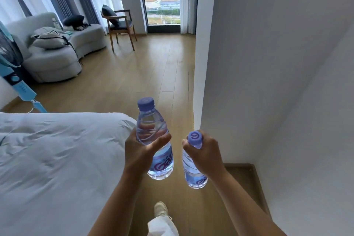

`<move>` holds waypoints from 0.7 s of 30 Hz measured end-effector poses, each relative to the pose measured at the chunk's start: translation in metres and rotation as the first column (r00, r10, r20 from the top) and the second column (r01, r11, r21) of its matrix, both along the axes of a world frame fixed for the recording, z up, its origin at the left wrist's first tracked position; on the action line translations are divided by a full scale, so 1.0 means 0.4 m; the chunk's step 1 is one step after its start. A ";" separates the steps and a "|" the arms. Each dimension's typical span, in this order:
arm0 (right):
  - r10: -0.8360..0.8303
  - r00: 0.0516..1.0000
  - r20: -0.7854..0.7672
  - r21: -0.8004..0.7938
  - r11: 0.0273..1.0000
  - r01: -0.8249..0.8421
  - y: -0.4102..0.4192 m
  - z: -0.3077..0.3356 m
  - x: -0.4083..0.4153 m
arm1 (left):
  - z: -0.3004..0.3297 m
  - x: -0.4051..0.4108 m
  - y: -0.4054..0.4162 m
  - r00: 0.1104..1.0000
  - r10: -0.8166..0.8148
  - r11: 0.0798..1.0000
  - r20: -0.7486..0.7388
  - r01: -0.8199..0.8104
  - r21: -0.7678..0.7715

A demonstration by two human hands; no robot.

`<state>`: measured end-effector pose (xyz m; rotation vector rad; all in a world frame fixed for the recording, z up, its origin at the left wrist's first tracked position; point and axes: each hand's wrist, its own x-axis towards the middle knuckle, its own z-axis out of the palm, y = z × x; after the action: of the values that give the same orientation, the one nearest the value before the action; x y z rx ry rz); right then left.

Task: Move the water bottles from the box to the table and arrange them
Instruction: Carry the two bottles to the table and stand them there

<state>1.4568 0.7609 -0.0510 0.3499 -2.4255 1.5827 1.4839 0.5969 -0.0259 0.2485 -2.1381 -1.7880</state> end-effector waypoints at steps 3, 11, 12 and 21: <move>-0.017 1.000 -0.003 -0.005 1.000 0.017 -0.053 -0.003 -0.160 | -0.006 -0.162 -0.053 1.000 -0.007 1.000 -0.009 0.007 0.019; -0.090 0.996 -0.019 0.004 0.996 0.090 -0.219 0.049 -0.620 | 0.051 -0.650 -0.220 0.994 -0.100 0.995 -0.043 0.100 0.004; -0.103 0.994 -0.029 0.002 0.995 0.103 -0.234 0.056 -0.662 | 0.058 -0.696 -0.234 0.994 -0.103 0.995 -0.047 0.104 0.005; -0.166 0.985 -0.048 0.005 0.986 0.166 -0.349 0.029 -1.088 | 0.025 -1.141 -0.360 0.990 -0.144 0.989 -0.008 0.144 0.044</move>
<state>1.0217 0.6211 -0.0393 0.1791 -2.3595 1.4765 1.0274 0.4531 -0.0160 0.1024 -2.1643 -1.9147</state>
